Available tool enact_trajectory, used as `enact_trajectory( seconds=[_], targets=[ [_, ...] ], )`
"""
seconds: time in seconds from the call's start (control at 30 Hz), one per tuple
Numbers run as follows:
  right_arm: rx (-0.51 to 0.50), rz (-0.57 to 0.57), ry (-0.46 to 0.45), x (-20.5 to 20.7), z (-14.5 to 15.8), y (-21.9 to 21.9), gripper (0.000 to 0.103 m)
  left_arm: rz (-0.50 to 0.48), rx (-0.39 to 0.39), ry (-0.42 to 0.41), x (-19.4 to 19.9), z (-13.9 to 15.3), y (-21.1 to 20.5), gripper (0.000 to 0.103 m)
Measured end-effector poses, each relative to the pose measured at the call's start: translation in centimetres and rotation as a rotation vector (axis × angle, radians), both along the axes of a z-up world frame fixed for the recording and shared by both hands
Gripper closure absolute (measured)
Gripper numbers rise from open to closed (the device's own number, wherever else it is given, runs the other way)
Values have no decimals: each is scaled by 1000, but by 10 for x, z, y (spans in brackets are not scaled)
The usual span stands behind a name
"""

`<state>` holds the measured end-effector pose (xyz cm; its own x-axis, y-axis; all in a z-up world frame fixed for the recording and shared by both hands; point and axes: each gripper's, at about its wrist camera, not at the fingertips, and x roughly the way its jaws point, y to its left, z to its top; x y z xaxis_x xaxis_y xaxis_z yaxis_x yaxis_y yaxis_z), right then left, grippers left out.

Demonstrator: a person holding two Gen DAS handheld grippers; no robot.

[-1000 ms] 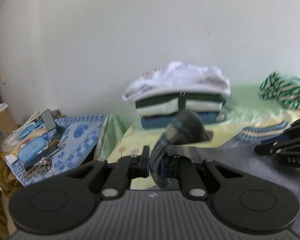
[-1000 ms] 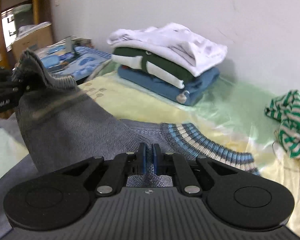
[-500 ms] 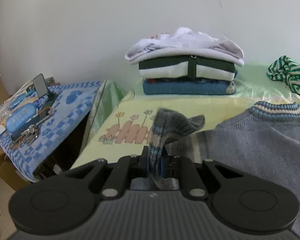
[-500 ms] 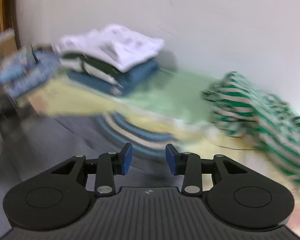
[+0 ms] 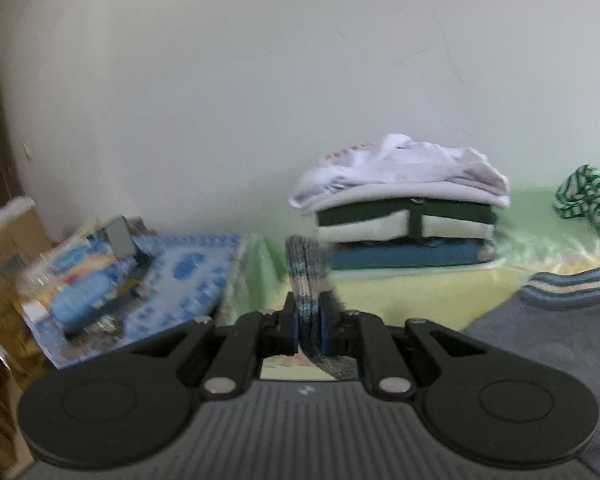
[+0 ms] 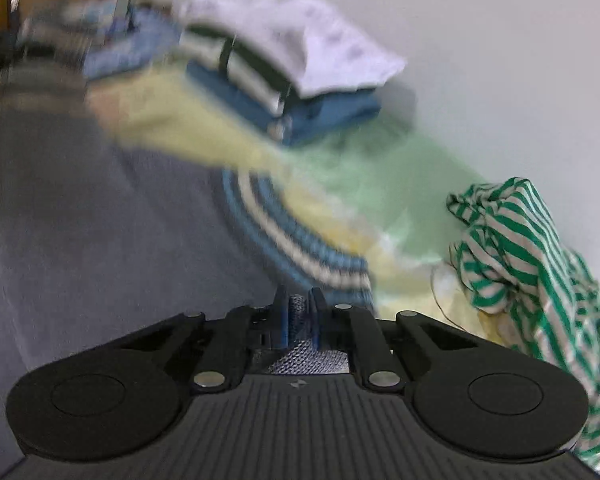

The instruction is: Fold clothes

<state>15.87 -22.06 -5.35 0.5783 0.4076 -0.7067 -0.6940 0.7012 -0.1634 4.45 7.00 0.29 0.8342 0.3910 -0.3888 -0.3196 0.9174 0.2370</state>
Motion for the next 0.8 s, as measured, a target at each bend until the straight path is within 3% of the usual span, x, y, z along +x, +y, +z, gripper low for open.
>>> enact_trajectory(
  seconds=[0.07, 0.2, 0.23, 0.33, 0.4, 0.47, 0.53, 0.57, 0.6, 0.63, 0.73, 0.8],
  targets=[
    [30, -20, -2, 2, -4, 3, 92, 13, -9, 41, 3, -11, 6, 91],
    [-81, 1, -19, -2, -21, 17, 82, 26, -40, 109, 1, -29, 14, 91],
    [-72, -7, -28, -4, -16, 17, 73, 27, -52, 120, -1, -32, 15, 91],
    [49, 22, 5, -9, 5, 15, 64, 30, -86, 156, -7, -41, 20, 83],
    [57, 92, 50, -11, 7, 30, 57, 31, -109, 179, -10, -47, 23, 80],
    [33, 152, 78, -13, 1, 48, 56, 32, -133, 189, -11, -49, 26, 80],
    [-8, 173, 87, -14, -12, 65, 65, 36, -148, 186, -9, -48, 28, 81],
    [-19, 171, 93, -13, -17, 71, 73, 38, -156, 184, -8, -48, 29, 90],
    [4, 162, 103, -13, -18, 73, 91, 40, -163, 183, -7, -47, 30, 97],
    [25, 153, 108, -12, -19, 75, 98, 41, -173, 175, -7, -46, 32, 97],
    [78, 127, 82, -16, -12, 83, 99, 43, -183, 114, -12, -33, 37, 96],
    [112, 105, 89, -16, -13, 87, 99, 43, -149, 108, -12, -31, 36, 96]
  ],
)
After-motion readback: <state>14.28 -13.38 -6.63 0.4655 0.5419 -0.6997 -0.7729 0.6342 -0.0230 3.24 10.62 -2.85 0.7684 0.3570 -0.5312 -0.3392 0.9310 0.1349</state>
